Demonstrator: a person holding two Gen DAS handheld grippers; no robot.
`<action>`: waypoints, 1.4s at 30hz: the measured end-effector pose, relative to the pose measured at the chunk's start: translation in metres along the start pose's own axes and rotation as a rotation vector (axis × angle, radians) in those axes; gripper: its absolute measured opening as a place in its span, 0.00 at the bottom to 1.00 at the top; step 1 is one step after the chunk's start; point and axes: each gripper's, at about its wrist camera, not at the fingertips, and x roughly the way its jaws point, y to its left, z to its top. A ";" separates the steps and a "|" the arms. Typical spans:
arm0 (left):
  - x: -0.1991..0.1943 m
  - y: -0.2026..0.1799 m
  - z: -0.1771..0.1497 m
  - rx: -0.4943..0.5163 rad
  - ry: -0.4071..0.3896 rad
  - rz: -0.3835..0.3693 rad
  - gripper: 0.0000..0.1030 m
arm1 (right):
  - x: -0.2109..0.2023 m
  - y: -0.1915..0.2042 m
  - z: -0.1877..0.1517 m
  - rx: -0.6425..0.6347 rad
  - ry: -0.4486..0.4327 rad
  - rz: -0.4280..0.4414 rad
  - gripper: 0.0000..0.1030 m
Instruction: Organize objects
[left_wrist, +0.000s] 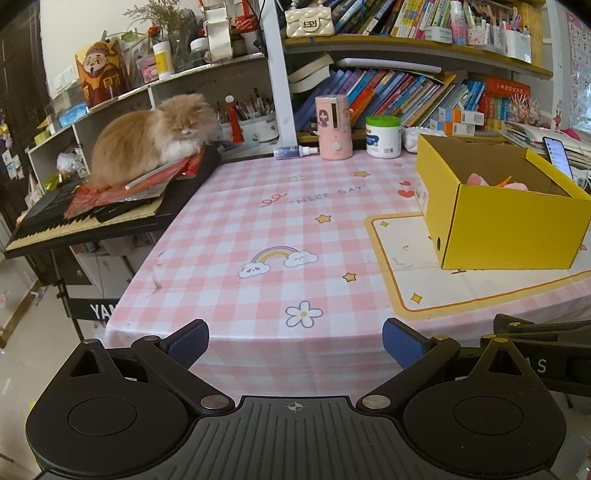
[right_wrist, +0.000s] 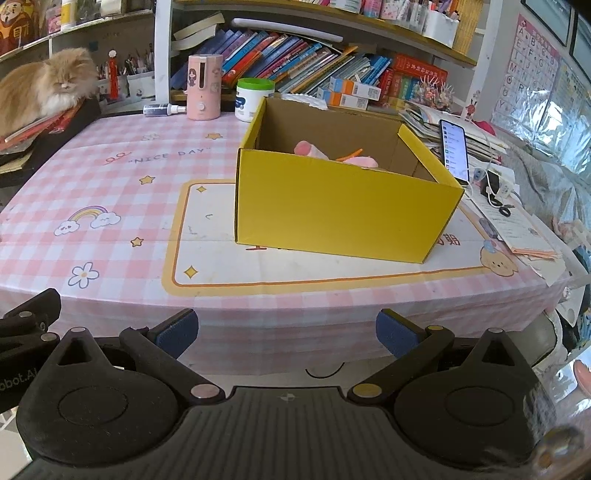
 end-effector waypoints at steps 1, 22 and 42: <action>0.000 0.000 0.000 0.001 -0.001 0.000 0.98 | 0.000 0.000 0.000 0.001 0.000 0.000 1.00; 0.001 0.002 -0.001 -0.003 0.010 0.002 0.98 | 0.000 -0.001 -0.002 0.004 0.004 -0.002 1.00; 0.002 0.001 0.000 0.000 0.012 0.008 0.98 | -0.002 0.000 -0.002 0.007 0.000 -0.007 1.00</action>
